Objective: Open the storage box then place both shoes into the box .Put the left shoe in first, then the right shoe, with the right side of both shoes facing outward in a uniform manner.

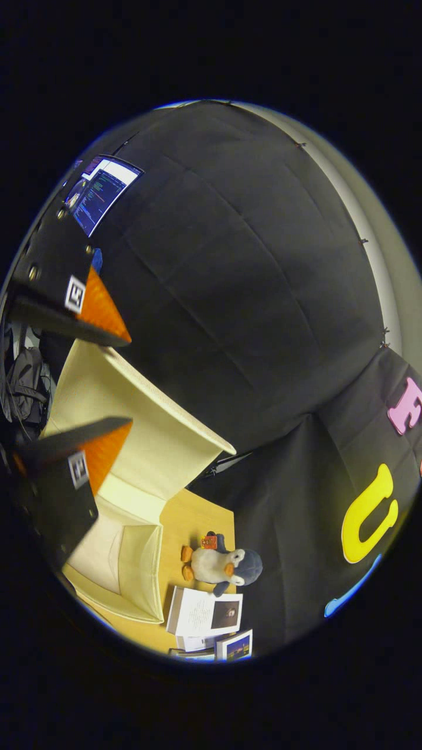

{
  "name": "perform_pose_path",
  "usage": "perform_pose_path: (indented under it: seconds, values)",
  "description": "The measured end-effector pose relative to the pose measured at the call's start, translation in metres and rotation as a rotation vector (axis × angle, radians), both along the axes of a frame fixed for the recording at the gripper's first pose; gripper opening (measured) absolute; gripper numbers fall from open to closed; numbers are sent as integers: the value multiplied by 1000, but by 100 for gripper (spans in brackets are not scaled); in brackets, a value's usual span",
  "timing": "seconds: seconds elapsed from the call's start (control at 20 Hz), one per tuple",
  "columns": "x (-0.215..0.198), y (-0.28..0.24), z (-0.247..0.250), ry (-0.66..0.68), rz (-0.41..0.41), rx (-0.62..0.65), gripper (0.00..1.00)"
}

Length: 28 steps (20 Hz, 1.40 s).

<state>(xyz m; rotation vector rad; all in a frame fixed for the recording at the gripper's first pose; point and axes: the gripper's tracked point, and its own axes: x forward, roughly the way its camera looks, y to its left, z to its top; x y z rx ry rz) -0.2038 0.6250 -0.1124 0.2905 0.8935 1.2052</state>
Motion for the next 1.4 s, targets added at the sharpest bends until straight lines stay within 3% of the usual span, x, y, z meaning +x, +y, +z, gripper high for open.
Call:
perform_pose_path:
  seconds: [0.1,0.6,0.95,1.4]
  values:
    - [12,-8,-8,-29,-25,-23,98]
    - [100,-146,-37,-256,-227,-220,98]
    - [139,-262,-79,-256,-369,-362,98]
    - [143,-356,-166,-185,-451,-541,98]
